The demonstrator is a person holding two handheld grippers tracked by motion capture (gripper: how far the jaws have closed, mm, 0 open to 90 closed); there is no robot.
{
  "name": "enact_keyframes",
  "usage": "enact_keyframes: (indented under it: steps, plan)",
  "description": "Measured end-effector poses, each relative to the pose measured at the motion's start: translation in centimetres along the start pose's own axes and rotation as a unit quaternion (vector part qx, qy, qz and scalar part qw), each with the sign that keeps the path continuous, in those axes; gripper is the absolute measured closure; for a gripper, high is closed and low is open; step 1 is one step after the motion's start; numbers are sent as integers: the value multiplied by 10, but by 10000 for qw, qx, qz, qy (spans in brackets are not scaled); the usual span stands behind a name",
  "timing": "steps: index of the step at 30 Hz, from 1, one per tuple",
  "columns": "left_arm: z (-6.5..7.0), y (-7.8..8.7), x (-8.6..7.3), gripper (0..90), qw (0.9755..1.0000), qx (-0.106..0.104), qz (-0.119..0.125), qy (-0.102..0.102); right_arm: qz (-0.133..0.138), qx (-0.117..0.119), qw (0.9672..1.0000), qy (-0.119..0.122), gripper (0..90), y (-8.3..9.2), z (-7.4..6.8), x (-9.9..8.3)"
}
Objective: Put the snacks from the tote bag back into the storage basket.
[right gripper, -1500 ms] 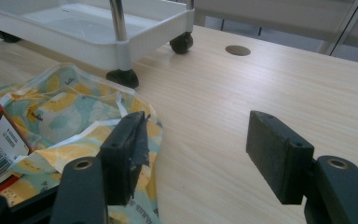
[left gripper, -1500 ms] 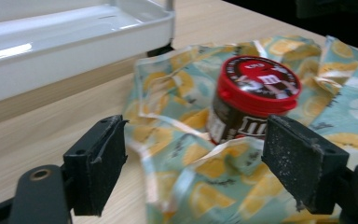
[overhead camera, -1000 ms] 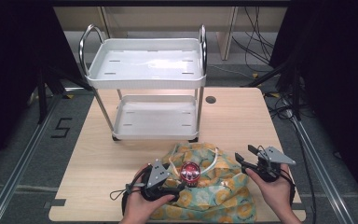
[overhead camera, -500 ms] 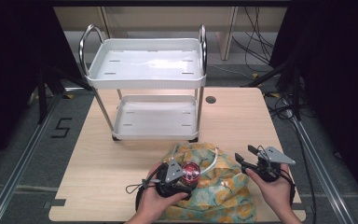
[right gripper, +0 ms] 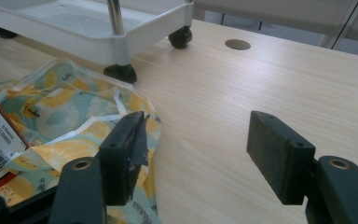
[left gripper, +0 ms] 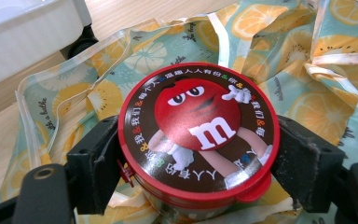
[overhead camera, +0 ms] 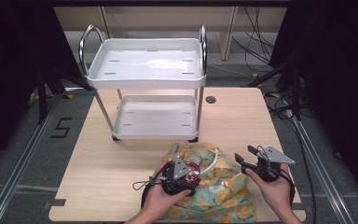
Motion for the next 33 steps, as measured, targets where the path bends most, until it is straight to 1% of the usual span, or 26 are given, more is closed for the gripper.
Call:
enact_keyframes:
  steps: [1, 2, 4, 5, 6, 7, 8, 9, 11, 12, 13, 14, 15, 18, 20, 21, 22, 23, 24, 25, 26, 27, 28, 30, 31, 33]
  plan:
    - [-1, 0, 0, 232, 10000, 16, -23, -19, 0, 0, 10000, 0, 382, 0, 0, 0]
    - [0, -1, 0, 232, 10000, 11, 6, -9, 14, 3, 9998, 192, 382, -1, 3, 1]
    - [3, -3, 3, 241, 9998, -65, 127, 143, 36, 1, 9999, 138, 382, -1, 2, 1]
    - [-3, -1, 1, 242, 9998, 21, -76, -158, 14, -4, 9998, 194, 382, -1, 3, 1]
    - [-3, -1, 1, 242, 9998, 21, -76, -158, 14, -4, 9998, 194, 382, -1, 3, 1]
    - [1, -3, 2, 242, 10000, -31, 29, 82, 53, -17, 9998, 182, 382, -1, 3, 1]
    - [3, -4, 4, 242, 9999, -46, 83, 116, 39, 3, 9999, 149, 382, -1, 2, 1]
    - [1, -5, 5, 242, 10000, -24, 86, -14, 56, -19, 9998, 192, 382, -1, 3, 1]
    - [2, -5, 4, 242, 10000, -54, 7, 51, 31, 3, 9999, 140, 382, -1, 2, 1]
    - [-1, -6, 4, 242, 9999, -7, -17, -126, 30, 1, 9999, 137, 382, -1, 3, 1]
    - [-1, -7, 4, 243, 9999, 3, 1, -107, 48, -6, 9999, 124, 382, -1, 3, 1]
    - [1, -8, 4, 244, 10000, -25, 9, 32, 64, -62, 9998, 159, 382, -1, 4, 1]
    - [0, -8, 5, 246, 10000, -1, 14, -98, 25, -43, 10000, 74, 382, 0, 3, 0]
    - [2, -9, 6, 250, 10000, -14, 70, 20, 45, -36, 9999, 116, 382, -1, 3, 1]
    - [1, -7, 4, 250, 9999, 31, -43, -123, 3, -30, 10000, 20, 382, 0, 1, 0]
    - [3, -8, 6, 251, 9999, 8, 97, -82, 11, -35, 10000, 36, 382, 0, 2, 0]
    - [1, -7, 5, 252, 9998, 75, 20, -183, 3, -22, 10000, 20, 382, -1, 1, 0]
    - [3, -6, 4, 252, 10000, 31, -21, -30, 3, -22, 10000, 20, 382, -1, 1, 0]
    - [5, -6, 5, 252, 10000, -29, 58, 6, 24, -1, 9999, 110, 382, -1, 3, 0]
    - [6, -6, 5, 253, 10000, -37, 44, 1, 23, 2, 9999, 113, 382, -1, 3, 0]
    - [2, -4, 4, 253, 9998, 35, -67, -192, 23, 2, 9999, 113, 382, -1, 3, 0]
    - [3, -3, 5, 253, 9998, -5, -30, -180, -11, -29, 10000, 55, 382, 0, 2, 0]
    - [3, -3, 7, 253, 9999, 11, 27, -130, 46, -44, 9998, 170, 382, -1, 4, 1]
    - [3, -1, 10, 253, 9998, 31, 123, -156, 60, -53, 9998, 185, 381, -1, 5, 1]
    - [6, 0, 11, 253, 9999, -24, 150, 11, 69, -47, 9998, 169, 382, -1, 4, 1]
    - [3, 3, 11, 253, 9999, 50, 91, -138, 52, -27, 9999, 147, 382, -1, 4, 1]
Point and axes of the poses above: each handheld gripper's, and its own axes: y roughly backward along the jaws, x roughly out of its top, z roughly to its right, the point moved 9 cm from there along -y, roughly forward along the jaws, and after that the axes turned 4 degrees about -z, right-handed, at the moved point
